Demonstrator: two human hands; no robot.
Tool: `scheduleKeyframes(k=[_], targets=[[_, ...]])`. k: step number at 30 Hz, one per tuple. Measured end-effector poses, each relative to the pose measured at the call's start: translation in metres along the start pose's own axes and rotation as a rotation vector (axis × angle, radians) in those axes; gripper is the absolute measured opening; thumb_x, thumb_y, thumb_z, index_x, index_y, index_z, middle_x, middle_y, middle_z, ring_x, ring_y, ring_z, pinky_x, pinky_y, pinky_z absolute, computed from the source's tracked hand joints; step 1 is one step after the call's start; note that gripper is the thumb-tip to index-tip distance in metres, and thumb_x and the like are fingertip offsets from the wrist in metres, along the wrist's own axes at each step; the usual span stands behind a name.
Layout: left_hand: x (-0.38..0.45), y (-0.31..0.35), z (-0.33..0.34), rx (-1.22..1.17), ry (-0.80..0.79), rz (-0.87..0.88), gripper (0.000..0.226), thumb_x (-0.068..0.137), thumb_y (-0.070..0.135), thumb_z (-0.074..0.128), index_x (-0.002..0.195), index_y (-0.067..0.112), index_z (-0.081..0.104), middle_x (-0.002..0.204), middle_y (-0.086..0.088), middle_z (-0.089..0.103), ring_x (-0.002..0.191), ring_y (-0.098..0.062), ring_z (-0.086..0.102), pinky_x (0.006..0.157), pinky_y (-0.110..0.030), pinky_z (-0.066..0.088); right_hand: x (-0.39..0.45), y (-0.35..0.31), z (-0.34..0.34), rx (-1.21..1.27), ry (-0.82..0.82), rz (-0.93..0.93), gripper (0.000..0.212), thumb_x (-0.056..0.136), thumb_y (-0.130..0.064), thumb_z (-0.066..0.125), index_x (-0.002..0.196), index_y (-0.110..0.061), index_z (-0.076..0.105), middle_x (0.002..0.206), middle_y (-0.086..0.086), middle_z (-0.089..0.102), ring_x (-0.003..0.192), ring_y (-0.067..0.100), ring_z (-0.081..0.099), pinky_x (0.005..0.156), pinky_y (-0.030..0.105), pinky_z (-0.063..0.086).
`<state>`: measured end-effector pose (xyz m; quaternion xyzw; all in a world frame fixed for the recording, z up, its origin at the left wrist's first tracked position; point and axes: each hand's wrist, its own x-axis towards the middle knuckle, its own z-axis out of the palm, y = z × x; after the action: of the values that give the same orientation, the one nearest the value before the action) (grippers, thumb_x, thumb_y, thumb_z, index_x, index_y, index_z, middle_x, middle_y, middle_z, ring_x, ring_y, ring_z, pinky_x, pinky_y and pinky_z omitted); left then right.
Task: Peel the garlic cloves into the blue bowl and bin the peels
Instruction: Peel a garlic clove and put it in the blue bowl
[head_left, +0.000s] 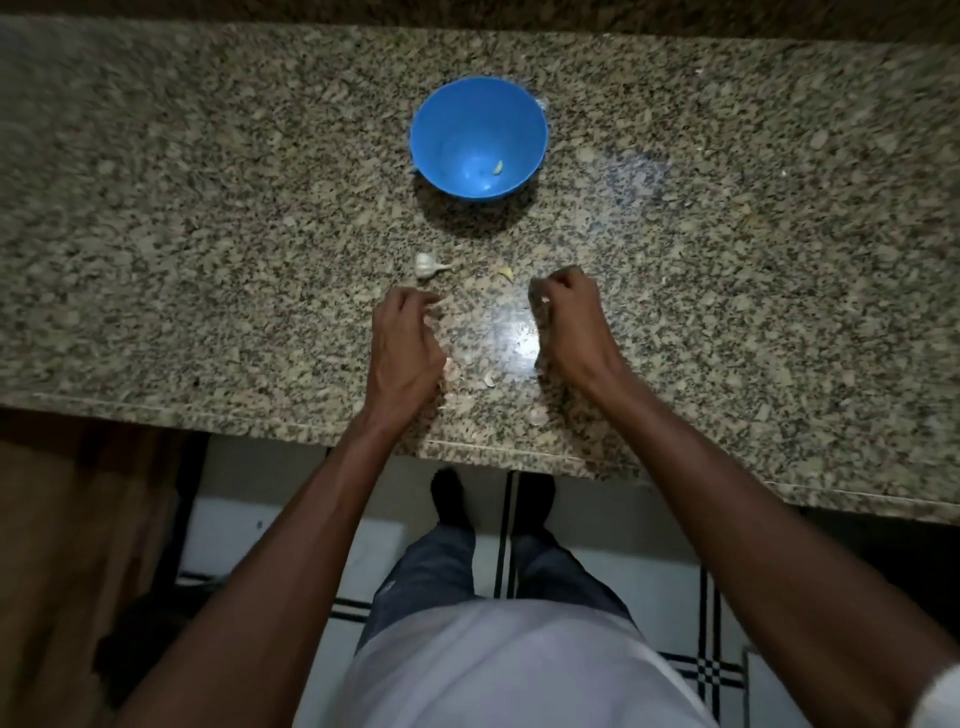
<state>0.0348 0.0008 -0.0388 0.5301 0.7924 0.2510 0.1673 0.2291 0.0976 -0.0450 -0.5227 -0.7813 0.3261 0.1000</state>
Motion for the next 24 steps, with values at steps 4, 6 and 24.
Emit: scheduleKeyframes(k=[4,6,24], targets=[[0.012,-0.009,0.000,0.099,-0.115,0.024,0.050,0.090,-0.008,0.051,0.137,0.009,0.057,0.141,-0.012,0.048,0.132,-0.029,0.039,0.108,-0.034,0.039,0.005,-0.031,0.015,-0.166,0.008,-0.203,0.016,0.103,-0.033,0.048,0.096,-0.019,0.051,0.106,-0.001,0.052,0.086,0.015,0.050,0.071,0.037,0.042],[0.010,-0.010,0.002,0.121,-0.173,0.110,0.051,0.089,-0.010,0.051,0.137,0.008,0.057,0.142,-0.012,0.047,0.131,-0.029,0.037,0.110,-0.038,0.041,-0.007,-0.043,0.027,-0.171,-0.018,-0.244,0.013,0.102,-0.034,0.048,0.101,-0.023,0.055,0.104,-0.002,0.051,0.090,0.021,0.054,0.069,0.039,0.042],[-0.055,-0.013,-0.015,-0.066,-0.263,0.005,0.055,0.091,-0.008,0.049,0.146,0.003,0.048,0.142,-0.018,0.038,0.132,-0.031,0.037,0.111,-0.040,0.040,-0.107,-0.073,0.074,0.035,0.140,0.120,0.038,0.101,0.006,0.047,0.138,0.002,0.057,0.124,0.014,0.047,0.111,0.025,0.050,0.094,0.032,0.048]])
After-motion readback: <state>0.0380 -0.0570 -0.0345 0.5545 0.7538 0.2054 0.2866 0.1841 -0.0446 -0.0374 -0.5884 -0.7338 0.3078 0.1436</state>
